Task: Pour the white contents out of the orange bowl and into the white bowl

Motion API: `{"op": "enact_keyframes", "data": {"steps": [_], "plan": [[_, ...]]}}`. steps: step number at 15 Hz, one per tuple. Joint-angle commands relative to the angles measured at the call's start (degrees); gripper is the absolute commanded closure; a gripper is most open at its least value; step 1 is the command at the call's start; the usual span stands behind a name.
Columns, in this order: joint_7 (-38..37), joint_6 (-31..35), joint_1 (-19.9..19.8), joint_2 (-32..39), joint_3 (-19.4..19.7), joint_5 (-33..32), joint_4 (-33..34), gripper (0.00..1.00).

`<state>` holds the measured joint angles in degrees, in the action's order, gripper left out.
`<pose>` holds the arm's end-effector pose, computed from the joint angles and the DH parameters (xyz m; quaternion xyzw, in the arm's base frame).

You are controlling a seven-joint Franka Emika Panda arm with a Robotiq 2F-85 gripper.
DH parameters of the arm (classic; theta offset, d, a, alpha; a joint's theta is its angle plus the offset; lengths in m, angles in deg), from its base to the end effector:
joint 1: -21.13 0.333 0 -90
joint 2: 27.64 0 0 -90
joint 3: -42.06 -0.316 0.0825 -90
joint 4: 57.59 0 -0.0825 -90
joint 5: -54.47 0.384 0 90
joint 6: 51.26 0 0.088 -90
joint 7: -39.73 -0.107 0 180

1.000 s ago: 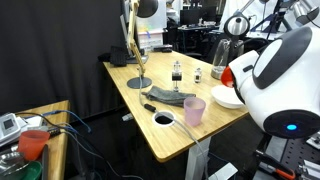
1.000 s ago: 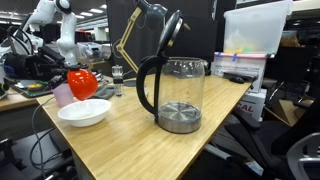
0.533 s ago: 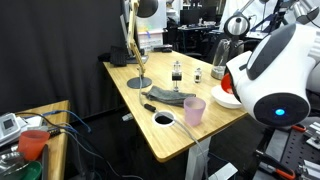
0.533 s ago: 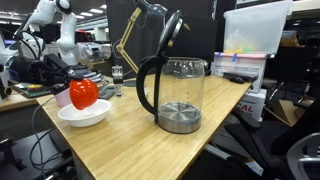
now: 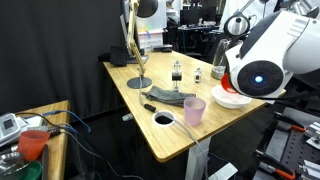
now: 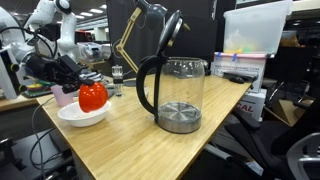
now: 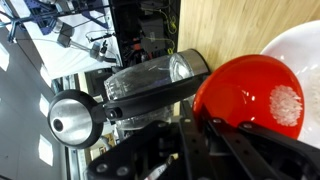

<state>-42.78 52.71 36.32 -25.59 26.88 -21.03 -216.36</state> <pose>0.3116 0.0913 0.1981 0.8088 0.0654 0.1675 0.5600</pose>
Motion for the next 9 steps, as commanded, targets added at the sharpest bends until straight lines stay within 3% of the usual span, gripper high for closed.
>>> {"op": "enact_keyframes", "data": {"steps": [1,9], "plan": [[1.0,5.7,-1.4,-4.3,1.3,2.4,-0.7,0.98],[3.0,22.3,-5.1,-10.9,8.0,13.1,-0.6,0.98]]}}
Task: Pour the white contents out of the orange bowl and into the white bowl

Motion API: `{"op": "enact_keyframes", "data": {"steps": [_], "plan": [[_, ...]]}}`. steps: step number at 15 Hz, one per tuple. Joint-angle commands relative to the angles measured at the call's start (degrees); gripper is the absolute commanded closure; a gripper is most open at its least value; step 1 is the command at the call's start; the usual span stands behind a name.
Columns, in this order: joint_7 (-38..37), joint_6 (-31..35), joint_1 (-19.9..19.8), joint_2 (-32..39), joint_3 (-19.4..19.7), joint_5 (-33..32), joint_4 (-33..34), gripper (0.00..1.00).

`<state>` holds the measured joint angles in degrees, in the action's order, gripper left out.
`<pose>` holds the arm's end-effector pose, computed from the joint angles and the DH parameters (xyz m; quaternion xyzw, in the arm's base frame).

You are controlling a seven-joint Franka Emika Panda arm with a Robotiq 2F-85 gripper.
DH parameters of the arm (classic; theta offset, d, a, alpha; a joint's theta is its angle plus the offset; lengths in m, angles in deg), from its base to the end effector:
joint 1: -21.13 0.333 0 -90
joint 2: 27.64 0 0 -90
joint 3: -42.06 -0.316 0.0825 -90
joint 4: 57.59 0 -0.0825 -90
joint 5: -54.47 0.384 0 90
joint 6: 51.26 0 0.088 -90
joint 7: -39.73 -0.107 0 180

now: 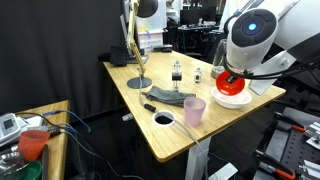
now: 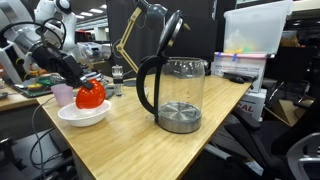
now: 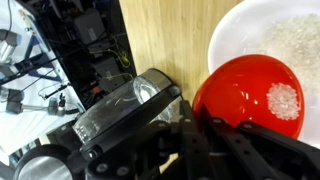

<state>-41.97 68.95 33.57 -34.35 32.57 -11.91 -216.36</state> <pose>0.3341 0.0844 0.2324 0.8900 -0.0590 0.1591 0.4232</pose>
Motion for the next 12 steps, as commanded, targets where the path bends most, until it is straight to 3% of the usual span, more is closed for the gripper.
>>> {"op": "enact_keyframes", "data": {"steps": [1,8,12], "plan": [[2.5,7.8,-3.4,-2.3,3.6,5.4,-0.4,0.98],[5.2,19.5,-12.0,-4.3,12.1,13.1,-0.8,0.98],[8.7,25.3,-15.9,-6.5,14.9,15.7,-1.0,0.98]]}}
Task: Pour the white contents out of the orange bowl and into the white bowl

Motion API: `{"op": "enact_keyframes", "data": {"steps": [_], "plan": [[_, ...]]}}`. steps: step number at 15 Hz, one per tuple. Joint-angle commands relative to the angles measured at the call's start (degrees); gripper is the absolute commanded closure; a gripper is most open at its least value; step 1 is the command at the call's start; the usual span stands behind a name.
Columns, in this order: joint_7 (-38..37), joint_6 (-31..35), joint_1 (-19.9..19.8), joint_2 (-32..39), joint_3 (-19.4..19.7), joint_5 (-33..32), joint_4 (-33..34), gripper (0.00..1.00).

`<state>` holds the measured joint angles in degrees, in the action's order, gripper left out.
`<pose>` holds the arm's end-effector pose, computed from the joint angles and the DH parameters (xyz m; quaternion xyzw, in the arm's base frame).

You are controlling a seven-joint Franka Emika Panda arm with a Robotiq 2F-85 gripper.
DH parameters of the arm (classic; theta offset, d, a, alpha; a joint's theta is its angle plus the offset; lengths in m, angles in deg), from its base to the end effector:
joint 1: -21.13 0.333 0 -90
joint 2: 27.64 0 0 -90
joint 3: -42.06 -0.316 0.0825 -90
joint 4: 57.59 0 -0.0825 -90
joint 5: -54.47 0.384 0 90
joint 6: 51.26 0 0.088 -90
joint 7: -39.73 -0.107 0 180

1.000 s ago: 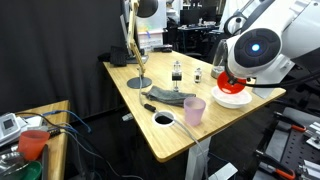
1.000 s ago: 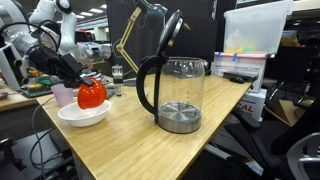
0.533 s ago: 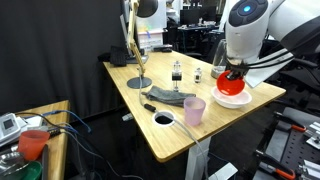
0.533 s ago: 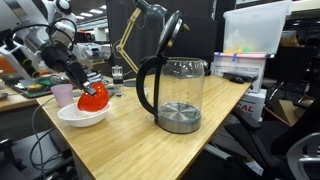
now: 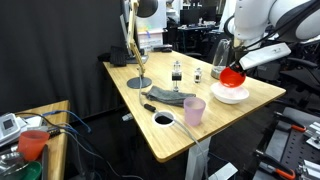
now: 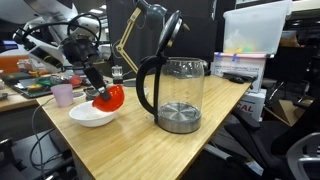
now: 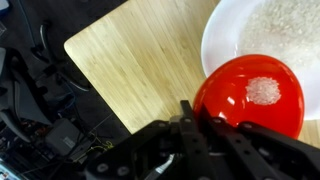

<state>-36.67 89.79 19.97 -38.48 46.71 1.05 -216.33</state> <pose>0.3681 -0.0349 0.2602 0.9144 -0.3109 0.1056 0.2368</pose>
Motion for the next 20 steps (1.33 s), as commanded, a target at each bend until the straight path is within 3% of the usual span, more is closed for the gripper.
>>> {"op": "enact_keyframes", "data": {"steps": [1,7,8,14,20], "plan": [[4.7,6.3,-2.9,-2.6,1.2,3.8,-0.9,0.98],[9.4,11.0,-5.0,-3.0,1.1,12.3,-0.6,0.98],[8.8,10.8,-2.0,-3.1,4.8,12.5,-0.5,0.98],[7.9,8.4,-0.9,-5.0,11.4,14.2,-0.6,0.98],[7.8,3.5,4.2,-6.2,18.6,17.0,-0.1,0.98]]}}
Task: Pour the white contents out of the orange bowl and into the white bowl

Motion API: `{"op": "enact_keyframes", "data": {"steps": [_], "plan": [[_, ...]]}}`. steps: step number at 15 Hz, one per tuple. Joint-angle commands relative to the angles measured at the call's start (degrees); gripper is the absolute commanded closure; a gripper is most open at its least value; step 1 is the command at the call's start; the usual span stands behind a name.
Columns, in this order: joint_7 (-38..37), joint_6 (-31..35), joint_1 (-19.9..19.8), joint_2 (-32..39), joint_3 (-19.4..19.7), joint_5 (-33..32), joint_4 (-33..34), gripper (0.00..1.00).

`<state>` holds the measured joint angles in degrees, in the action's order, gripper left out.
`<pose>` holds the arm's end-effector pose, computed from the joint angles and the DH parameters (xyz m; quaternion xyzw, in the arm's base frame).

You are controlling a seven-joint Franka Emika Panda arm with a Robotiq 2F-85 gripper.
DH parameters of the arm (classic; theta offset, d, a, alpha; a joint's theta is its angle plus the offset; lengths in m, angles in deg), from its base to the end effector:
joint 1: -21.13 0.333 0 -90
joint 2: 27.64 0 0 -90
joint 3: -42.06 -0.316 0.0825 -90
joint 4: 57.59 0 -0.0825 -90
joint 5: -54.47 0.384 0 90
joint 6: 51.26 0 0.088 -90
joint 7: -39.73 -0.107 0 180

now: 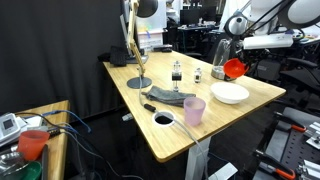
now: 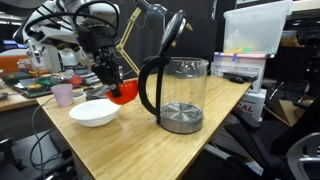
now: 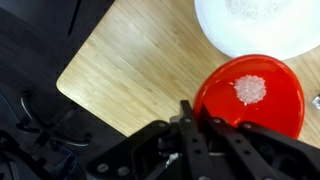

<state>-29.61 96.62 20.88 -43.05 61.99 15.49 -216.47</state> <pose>0.3656 -0.1139 0.2931 0.8710 -0.4682 0.0980 0.1123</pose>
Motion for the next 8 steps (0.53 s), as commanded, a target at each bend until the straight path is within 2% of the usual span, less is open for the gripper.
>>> {"op": "enact_keyframes", "data": {"steps": [1,8], "plan": [[0.6,-4.3,4.2,-2.0,4.5,3.1,0.0,0.98],[-1.6,-11.8,9.8,-4.4,11.4,3.4,0.0,0.98]]}}
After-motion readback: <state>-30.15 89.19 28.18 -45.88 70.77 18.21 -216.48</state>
